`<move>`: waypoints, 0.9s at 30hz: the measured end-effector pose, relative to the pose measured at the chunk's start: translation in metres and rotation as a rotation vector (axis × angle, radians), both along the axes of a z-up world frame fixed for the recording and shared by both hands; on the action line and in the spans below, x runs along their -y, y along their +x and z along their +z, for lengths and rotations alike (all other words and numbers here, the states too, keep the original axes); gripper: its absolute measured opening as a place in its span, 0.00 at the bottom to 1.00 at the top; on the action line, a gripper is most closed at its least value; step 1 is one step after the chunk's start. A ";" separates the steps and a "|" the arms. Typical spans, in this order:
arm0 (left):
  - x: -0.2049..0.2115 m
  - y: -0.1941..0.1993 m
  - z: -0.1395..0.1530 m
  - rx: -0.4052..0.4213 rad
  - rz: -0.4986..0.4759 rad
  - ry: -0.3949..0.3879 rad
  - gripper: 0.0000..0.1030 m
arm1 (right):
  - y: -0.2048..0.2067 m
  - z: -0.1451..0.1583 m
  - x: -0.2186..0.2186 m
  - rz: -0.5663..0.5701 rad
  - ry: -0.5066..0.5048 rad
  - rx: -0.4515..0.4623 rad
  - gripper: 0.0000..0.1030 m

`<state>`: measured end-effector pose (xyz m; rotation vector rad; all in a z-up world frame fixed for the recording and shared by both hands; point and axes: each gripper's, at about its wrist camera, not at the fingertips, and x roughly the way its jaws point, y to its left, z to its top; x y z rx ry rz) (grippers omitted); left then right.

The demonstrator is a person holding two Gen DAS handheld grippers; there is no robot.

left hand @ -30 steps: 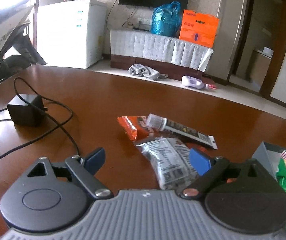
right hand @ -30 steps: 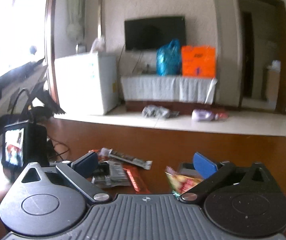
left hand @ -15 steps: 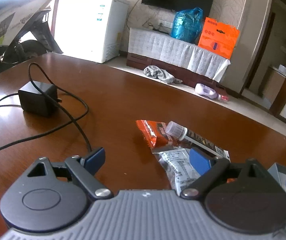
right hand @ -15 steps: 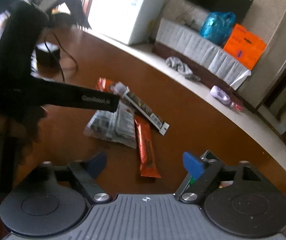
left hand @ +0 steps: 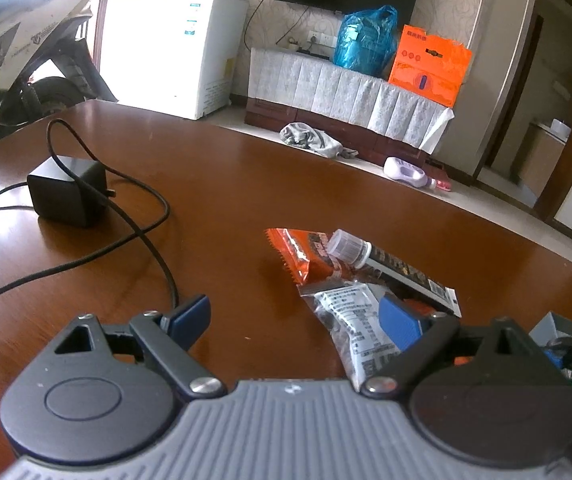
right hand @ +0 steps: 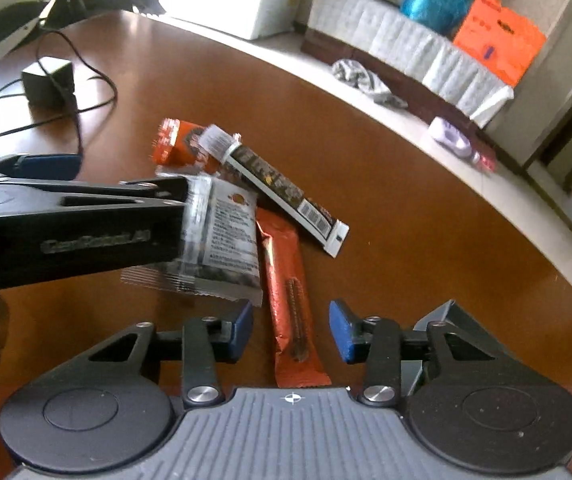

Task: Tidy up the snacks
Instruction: 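Grasp the orange bar with the right tool while the left grasps the clear snack packet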

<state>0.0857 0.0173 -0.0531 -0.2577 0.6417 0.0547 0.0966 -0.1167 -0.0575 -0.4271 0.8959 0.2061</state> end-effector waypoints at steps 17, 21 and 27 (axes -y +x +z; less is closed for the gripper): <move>0.027 0.001 -0.003 0.000 -0.143 0.016 0.89 | -0.045 0.002 0.016 -0.100 0.179 -0.064 0.23; 0.035 0.003 -0.006 -0.008 -0.156 0.029 0.89 | -0.067 0.004 0.023 -0.114 0.252 -0.070 0.22; 0.042 0.006 -0.013 -0.028 -0.172 0.076 0.89 | -0.086 0.003 0.021 -0.076 0.255 -0.061 0.22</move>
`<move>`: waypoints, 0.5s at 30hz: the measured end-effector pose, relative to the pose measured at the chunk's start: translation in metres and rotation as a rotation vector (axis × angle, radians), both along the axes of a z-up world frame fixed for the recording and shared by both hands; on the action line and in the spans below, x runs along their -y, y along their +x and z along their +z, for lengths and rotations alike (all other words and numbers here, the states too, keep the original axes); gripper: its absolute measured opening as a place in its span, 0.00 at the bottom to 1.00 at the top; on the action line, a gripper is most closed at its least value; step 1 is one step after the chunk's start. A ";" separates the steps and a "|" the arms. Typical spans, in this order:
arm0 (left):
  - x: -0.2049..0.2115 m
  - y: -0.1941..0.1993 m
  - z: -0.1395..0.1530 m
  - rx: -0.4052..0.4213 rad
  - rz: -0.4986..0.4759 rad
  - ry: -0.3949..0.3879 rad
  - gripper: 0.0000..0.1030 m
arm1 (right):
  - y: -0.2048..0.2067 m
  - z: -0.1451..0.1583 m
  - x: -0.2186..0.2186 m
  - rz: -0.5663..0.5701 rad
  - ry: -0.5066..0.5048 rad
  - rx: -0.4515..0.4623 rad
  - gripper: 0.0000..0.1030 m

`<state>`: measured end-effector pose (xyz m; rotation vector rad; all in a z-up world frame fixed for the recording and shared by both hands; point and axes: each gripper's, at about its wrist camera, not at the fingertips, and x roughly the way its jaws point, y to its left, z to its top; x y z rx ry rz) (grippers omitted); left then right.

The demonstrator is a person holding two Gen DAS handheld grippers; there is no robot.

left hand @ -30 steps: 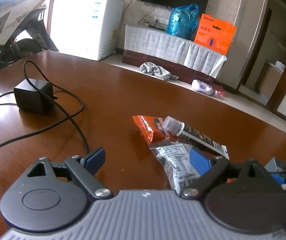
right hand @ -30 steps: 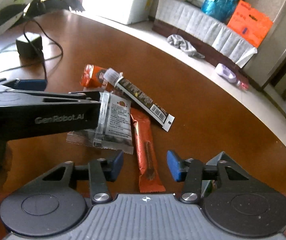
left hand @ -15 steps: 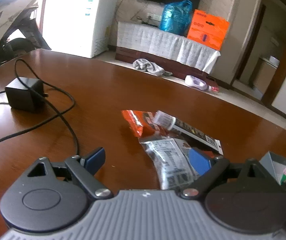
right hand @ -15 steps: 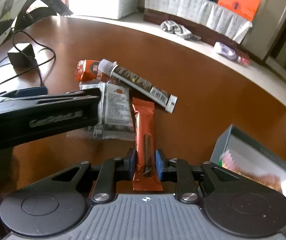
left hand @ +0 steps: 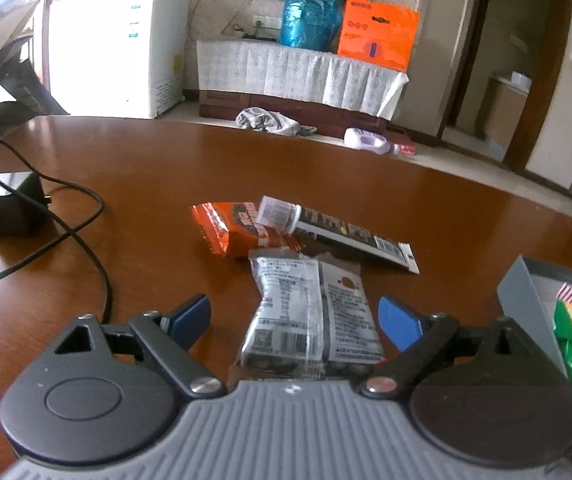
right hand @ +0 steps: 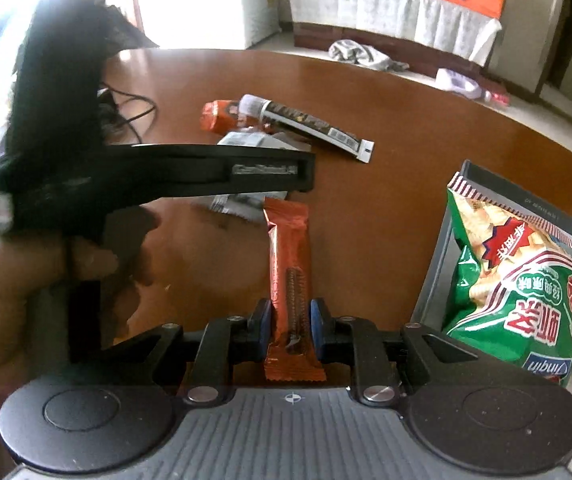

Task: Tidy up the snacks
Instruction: 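Grasp the orange bar with the right tool while the left grasps the clear snack packet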

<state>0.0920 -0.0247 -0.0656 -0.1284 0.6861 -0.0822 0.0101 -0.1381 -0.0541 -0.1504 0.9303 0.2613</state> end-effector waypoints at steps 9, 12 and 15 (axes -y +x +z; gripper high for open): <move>0.023 0.002 -0.006 0.024 -0.074 0.072 0.80 | -0.007 0.000 0.007 0.028 0.028 0.008 0.24; 0.028 0.003 -0.006 0.034 -0.095 0.103 0.67 | -0.008 0.000 0.010 0.026 0.034 0.017 0.27; 0.028 0.004 -0.006 0.031 -0.093 0.097 0.64 | -0.007 0.000 0.013 0.025 0.053 0.025 0.31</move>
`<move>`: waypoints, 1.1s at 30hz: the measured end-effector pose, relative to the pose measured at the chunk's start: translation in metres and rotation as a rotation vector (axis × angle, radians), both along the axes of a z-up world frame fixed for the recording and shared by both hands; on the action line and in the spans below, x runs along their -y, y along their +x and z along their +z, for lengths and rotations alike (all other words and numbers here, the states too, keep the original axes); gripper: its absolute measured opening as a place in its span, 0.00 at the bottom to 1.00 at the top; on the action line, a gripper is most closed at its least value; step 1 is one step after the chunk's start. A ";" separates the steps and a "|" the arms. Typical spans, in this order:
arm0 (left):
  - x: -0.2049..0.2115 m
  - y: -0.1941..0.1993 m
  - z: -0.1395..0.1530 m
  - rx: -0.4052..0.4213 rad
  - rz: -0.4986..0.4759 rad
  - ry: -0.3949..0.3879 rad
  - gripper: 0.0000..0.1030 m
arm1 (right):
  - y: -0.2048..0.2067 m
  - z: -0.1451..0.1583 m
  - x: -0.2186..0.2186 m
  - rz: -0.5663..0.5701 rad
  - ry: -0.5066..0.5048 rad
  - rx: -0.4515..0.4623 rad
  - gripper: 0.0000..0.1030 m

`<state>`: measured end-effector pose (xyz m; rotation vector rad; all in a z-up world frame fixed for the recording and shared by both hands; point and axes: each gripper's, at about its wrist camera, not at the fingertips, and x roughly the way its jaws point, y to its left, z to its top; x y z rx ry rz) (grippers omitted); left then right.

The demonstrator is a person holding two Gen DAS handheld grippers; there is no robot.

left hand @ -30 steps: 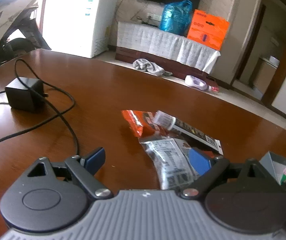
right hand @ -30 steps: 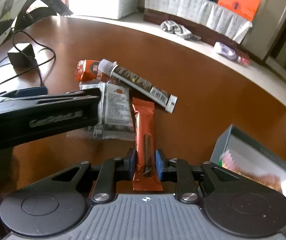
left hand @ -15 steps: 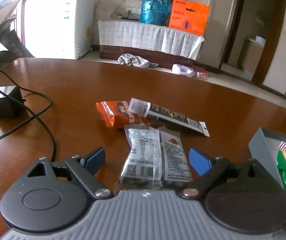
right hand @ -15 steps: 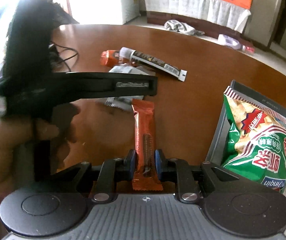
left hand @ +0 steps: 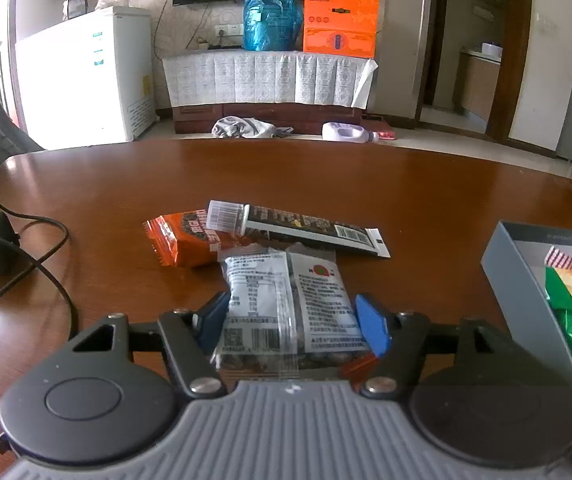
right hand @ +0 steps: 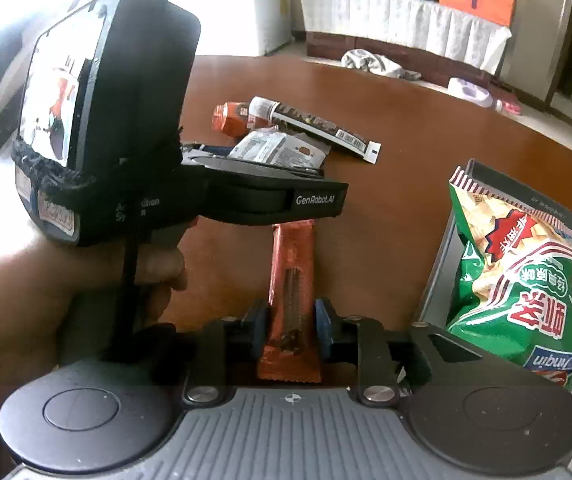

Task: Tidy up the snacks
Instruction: 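Grasp the orange bar with the right tool while the left grasps the clear snack packet, then carry the orange bar and clear packet over the white box with both tools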

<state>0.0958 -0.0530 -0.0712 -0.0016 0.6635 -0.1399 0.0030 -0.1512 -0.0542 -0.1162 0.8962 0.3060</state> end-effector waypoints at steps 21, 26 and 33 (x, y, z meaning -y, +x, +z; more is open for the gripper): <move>-0.008 -0.004 0.005 0.003 -0.019 -0.036 0.55 | 0.001 0.001 0.003 -0.027 0.019 0.045 0.23; -0.013 -0.007 0.009 0.018 -0.008 -0.049 0.54 | -0.003 0.005 0.007 -0.030 0.058 0.064 0.23; -0.020 -0.014 0.021 0.048 0.007 -0.077 0.53 | -0.010 0.011 0.010 -0.018 0.095 0.085 0.23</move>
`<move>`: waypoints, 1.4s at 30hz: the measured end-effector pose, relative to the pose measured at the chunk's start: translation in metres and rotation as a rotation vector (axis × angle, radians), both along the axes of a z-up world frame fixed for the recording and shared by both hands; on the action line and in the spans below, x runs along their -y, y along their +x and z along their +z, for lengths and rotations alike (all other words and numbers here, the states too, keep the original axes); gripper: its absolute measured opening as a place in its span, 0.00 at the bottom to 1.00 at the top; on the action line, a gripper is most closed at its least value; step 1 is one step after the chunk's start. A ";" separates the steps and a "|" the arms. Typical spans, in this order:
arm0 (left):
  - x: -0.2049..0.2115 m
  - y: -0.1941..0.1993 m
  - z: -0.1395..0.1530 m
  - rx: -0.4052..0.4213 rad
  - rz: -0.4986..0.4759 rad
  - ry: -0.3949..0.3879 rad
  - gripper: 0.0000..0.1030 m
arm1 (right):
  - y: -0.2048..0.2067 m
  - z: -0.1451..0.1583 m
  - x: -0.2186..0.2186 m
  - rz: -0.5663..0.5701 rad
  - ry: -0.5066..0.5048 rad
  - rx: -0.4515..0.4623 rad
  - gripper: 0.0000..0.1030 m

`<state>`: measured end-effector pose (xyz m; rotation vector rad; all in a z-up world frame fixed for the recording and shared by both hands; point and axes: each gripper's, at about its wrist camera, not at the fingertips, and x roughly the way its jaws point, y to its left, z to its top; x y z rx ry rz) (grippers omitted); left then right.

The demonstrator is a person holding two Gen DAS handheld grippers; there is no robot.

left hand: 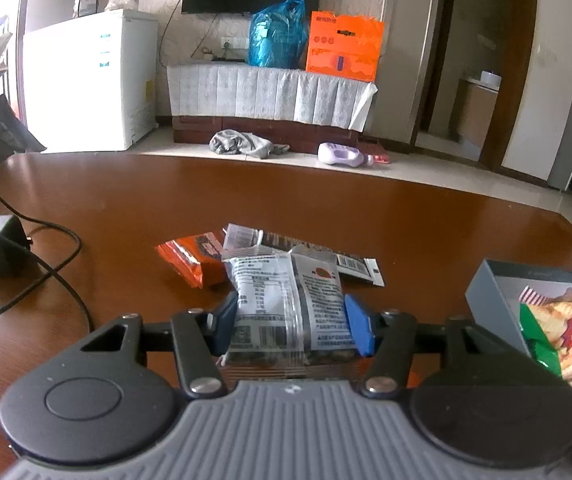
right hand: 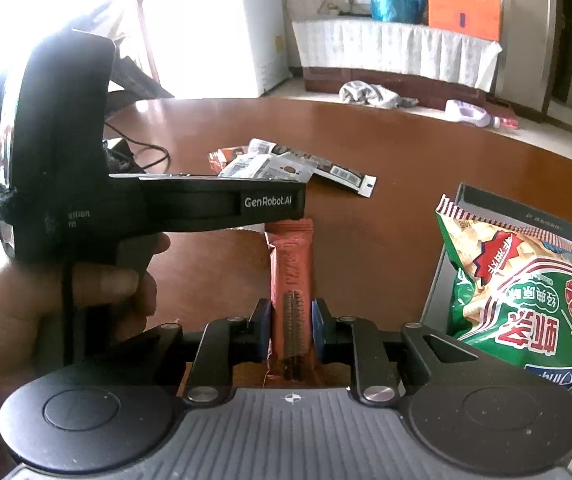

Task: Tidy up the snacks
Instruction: 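Carry the orange bar and clear packet over the white box with both tools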

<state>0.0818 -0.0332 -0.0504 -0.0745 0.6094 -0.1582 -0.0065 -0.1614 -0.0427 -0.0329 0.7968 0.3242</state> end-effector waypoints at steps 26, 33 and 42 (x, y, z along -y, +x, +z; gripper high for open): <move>0.012 -0.081 0.100 0.175 -0.022 -0.034 0.50 | -0.090 0.060 0.041 -0.045 0.169 0.206 0.23; 0.033 -0.101 0.101 0.177 -0.091 -0.039 0.50 | -0.122 0.065 0.070 -0.110 0.168 0.269 0.23; 0.060 -0.115 0.098 0.163 -0.186 -0.047 0.49 | -0.105 0.079 0.141 -0.336 0.140 0.340 0.23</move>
